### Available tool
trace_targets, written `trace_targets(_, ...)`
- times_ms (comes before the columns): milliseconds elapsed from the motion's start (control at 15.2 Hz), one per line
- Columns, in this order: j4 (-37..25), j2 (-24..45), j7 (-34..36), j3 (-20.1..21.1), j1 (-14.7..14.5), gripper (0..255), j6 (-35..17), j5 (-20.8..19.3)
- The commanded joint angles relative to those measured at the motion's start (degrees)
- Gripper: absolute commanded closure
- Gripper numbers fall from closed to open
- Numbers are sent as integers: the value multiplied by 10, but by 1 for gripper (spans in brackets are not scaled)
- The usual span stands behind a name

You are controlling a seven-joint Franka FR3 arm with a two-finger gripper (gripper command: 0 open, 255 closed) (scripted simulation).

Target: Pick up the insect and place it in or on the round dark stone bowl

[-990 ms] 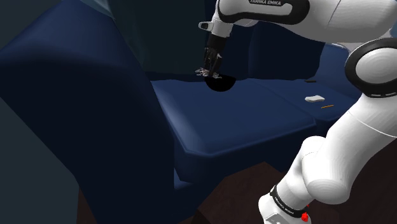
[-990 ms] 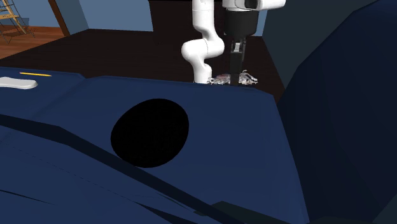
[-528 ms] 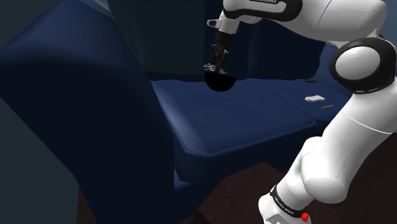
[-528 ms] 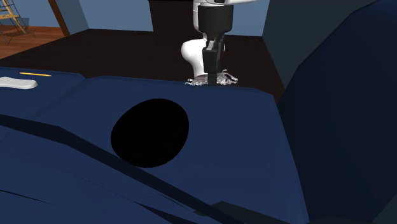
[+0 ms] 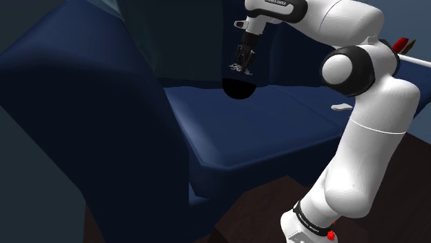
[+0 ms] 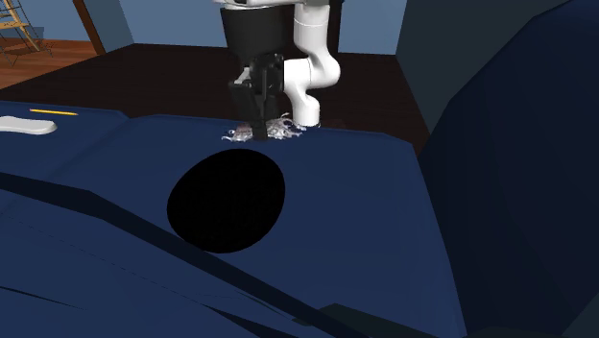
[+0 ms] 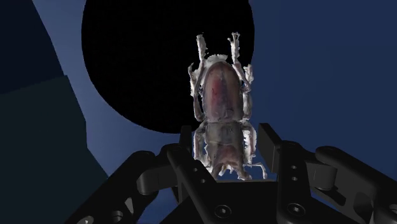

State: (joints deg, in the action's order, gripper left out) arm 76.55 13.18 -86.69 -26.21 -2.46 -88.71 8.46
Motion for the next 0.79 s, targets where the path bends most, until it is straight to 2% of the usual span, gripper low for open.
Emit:
trace_targets(0,-51,39,-30,-9,28,255,17,19)
trace_targets(132,-112,82,-55,-14,60,255,40,40)
trace_targets(198,-124,91,-59,-14,67,255,45,44)
trace_targets(726,-22,64,-61,-13,48,255,-31,32)
